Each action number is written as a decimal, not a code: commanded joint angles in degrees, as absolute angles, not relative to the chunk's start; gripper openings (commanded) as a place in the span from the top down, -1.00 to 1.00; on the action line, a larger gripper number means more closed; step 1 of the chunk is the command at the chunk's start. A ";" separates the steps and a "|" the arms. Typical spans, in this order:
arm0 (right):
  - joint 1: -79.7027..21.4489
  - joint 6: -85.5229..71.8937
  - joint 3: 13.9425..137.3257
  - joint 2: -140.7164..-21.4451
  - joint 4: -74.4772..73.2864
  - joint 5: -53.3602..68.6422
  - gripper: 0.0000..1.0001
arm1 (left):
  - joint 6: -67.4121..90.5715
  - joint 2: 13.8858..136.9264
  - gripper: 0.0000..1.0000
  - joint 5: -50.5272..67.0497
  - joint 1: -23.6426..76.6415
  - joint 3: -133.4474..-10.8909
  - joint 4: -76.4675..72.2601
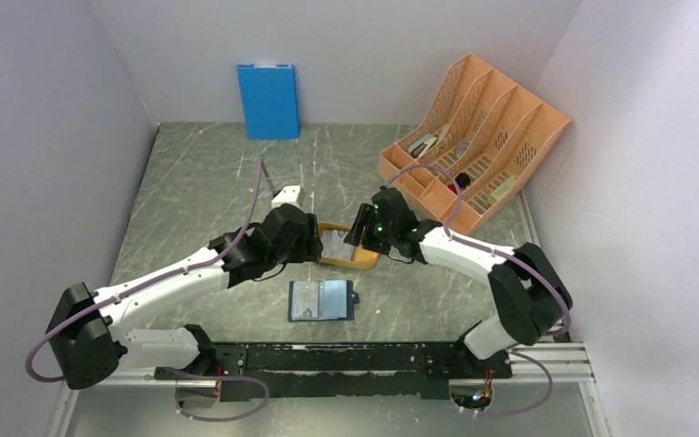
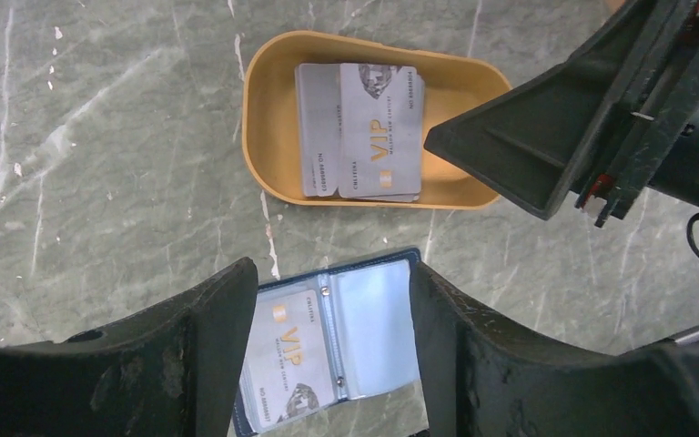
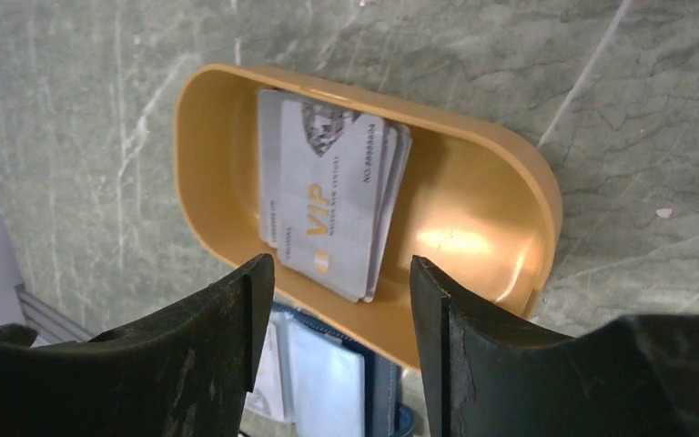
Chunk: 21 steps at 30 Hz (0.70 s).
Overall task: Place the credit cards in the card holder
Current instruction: Adjust the credit card in the storage box.
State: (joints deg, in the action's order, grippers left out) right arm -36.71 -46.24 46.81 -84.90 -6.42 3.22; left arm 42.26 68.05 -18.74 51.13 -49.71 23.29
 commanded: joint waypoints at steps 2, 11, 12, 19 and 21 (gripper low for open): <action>-36.30 -45.28 49.30 -89.80 -5.37 1.73 -0.22 | 40.84 68.55 -0.32 -19.35 49.68 -49.94 19.96; -35.92 -45.12 52.19 -96.99 -4.72 3.60 -0.21 | 40.42 68.19 -0.29 -19.42 48.09 -48.86 20.56; -35.61 -45.35 52.16 -97.64 -4.56 4.14 -0.19 | 40.45 68.01 -0.29 -19.25 48.01 -48.56 20.52; -34.75 -45.65 50.84 -98.13 -3.52 5.14 0.14 | 41.16 67.30 -0.27 -18.63 47.73 -46.79 20.55; -34.48 -45.65 50.10 -97.71 -3.18 5.38 0.28 | 41.30 67.37 -0.27 -18.52 47.71 -46.61 20.65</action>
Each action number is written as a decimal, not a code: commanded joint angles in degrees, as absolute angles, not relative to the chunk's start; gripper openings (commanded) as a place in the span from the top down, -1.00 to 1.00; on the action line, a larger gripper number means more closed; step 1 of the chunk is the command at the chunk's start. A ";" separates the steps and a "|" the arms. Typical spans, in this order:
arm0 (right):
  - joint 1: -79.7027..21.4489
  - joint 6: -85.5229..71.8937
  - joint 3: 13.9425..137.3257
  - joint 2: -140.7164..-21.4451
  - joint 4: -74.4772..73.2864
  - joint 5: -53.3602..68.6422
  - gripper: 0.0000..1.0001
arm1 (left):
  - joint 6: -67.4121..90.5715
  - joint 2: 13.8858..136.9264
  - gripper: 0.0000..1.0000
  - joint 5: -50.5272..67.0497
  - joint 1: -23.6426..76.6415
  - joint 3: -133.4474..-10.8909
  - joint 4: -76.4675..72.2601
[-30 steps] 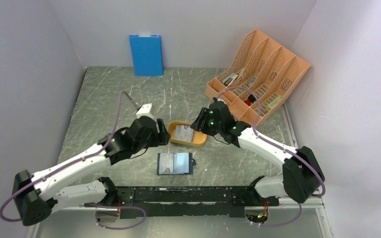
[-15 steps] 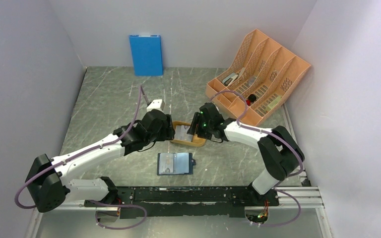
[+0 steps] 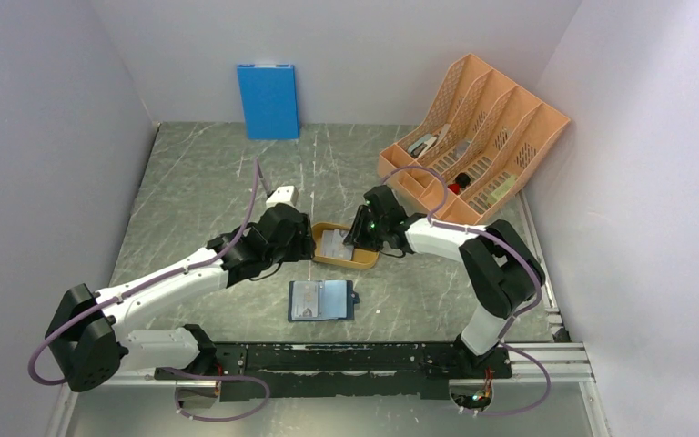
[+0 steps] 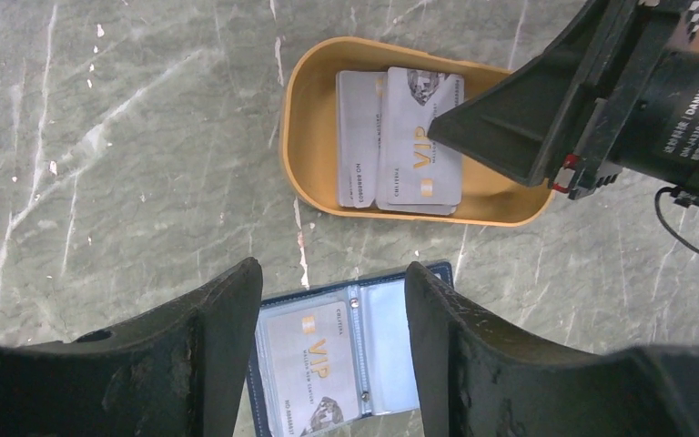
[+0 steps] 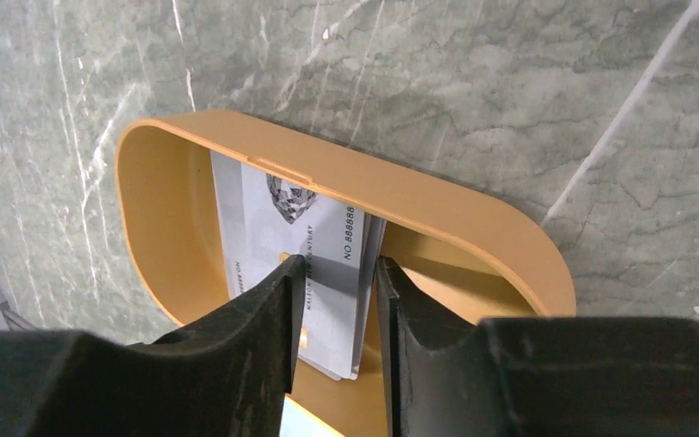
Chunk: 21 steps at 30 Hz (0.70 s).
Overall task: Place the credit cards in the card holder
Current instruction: Adjust the credit card in the storage box.
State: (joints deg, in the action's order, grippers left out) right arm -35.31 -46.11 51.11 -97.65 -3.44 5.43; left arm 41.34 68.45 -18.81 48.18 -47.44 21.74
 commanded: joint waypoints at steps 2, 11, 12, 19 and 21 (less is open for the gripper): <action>-34.05 -45.82 49.46 -97.50 -2.80 5.79 0.39 | 41.39 67.33 -0.26 -18.58 47.72 -46.52 20.82; -32.77 -46.79 45.70 -94.67 -0.26 8.17 0.65 | 41.86 66.88 -0.25 -18.35 47.61 -46.05 21.16; -32.67 -46.90 45.37 -94.42 0.90 8.44 0.66 | 41.86 66.87 -0.25 -18.38 47.63 -46.05 21.24; -32.12 -47.07 44.45 -92.87 2.56 10.35 0.45 | 42.20 66.20 -0.24 -18.31 47.57 -45.49 21.28; -31.93 -46.95 44.55 -93.05 2.31 10.71 0.27 | 42.27 66.03 -0.24 -18.28 47.59 -45.23 21.27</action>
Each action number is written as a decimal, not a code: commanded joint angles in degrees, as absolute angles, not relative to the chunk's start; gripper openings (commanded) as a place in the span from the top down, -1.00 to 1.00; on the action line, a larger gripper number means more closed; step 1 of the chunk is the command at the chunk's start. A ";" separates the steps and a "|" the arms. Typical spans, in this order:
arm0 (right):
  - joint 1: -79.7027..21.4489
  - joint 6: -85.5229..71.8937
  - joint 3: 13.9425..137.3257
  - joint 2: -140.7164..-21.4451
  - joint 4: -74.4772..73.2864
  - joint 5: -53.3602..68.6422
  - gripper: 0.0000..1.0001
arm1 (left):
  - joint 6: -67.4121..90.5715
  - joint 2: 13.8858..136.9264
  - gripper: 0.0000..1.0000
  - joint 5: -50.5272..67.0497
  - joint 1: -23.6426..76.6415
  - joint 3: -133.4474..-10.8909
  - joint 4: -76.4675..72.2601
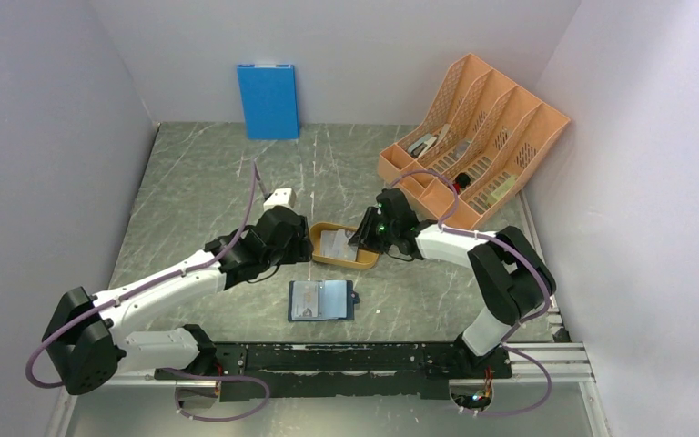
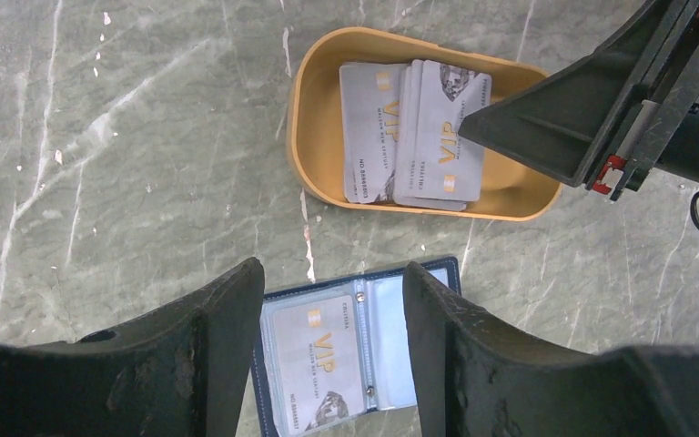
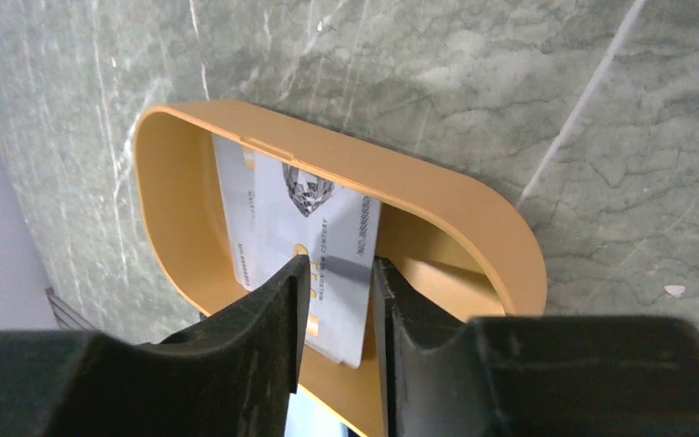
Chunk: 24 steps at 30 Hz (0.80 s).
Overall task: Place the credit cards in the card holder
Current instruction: Adjust the credit card in the storage box.
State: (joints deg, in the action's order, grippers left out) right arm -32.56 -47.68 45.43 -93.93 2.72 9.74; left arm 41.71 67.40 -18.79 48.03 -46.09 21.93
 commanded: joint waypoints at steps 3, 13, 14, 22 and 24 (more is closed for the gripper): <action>-31.98 -46.89 44.45 -93.20 2.19 10.77 0.13 | 42.48 65.79 -0.24 -18.04 47.64 -44.96 21.36; -31.88 -46.42 44.76 -95.59 2.77 13.28 0.15 | 42.96 65.18 -0.24 -17.78 47.64 -44.38 21.54; -31.95 -46.41 45.03 -95.76 2.78 13.47 0.15 | 42.92 65.21 -0.23 -17.69 47.64 -44.38 21.61; -33.12 -45.59 46.94 -96.90 1.52 13.60 0.24 | 42.27 67.34 -0.20 -15.20 47.63 -44.51 19.16; -33.89 -45.16 47.86 -97.38 0.42 12.72 0.29 | 42.00 68.94 -0.18 -14.45 47.64 -45.32 18.77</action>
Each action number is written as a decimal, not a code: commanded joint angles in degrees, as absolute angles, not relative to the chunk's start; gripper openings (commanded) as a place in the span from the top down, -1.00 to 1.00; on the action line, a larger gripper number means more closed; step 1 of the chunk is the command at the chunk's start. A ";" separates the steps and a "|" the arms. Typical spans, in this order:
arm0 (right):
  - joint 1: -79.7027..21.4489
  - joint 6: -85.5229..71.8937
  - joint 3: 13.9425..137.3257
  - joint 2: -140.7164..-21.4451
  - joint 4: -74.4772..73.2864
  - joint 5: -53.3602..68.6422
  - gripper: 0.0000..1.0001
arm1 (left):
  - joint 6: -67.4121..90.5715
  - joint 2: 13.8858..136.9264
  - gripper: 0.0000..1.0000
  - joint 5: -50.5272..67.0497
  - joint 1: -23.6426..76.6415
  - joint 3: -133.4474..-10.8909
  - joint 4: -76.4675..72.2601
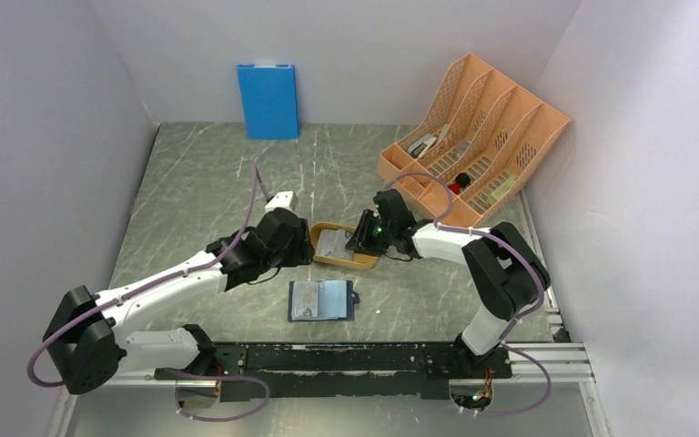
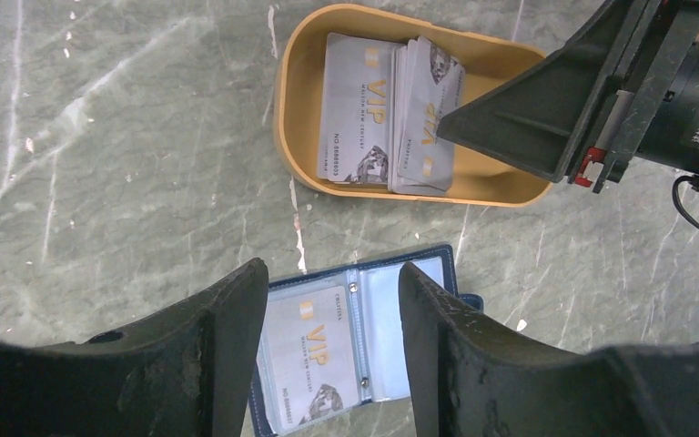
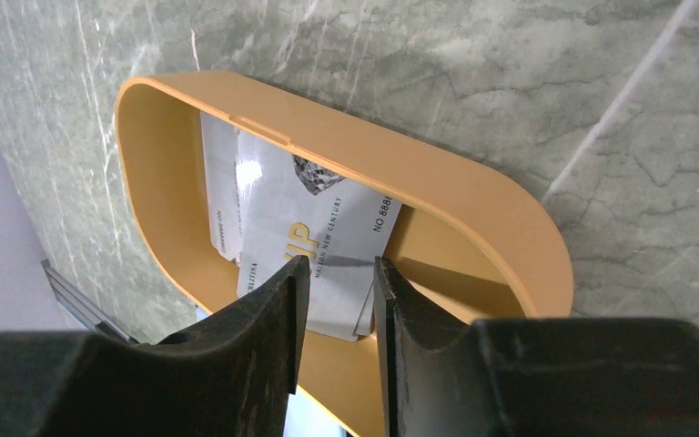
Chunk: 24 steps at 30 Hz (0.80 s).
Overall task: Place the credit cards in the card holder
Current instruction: Adjust the credit card in the storage box.
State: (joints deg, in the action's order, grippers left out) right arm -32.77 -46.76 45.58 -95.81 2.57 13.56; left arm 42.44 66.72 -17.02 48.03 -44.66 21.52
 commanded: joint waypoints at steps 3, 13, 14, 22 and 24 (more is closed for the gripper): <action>-35.38 -44.59 49.07 -97.31 -1.21 10.60 0.35 | 41.70 71.25 -0.17 -14.05 47.64 -46.67 18.45; -38.17 -43.37 53.62 -99.77 -4.25 8.01 0.39 | 41.63 77.17 -0.13 -15.88 47.38 -49.26 18.99; -38.33 -43.13 54.08 -100.14 -4.53 7.89 0.39 | 41.67 77.29 -0.13 -15.81 47.30 -49.16 18.72; -40.47 -41.02 58.47 -101.70 -7.32 5.33 0.38 | 41.65 77.04 -0.13 -15.38 46.42 -47.98 17.70; -40.77 -40.92 59.35 -102.18 -7.78 5.21 0.38 | 41.66 76.99 -0.13 -15.02 46.11 -47.75 17.44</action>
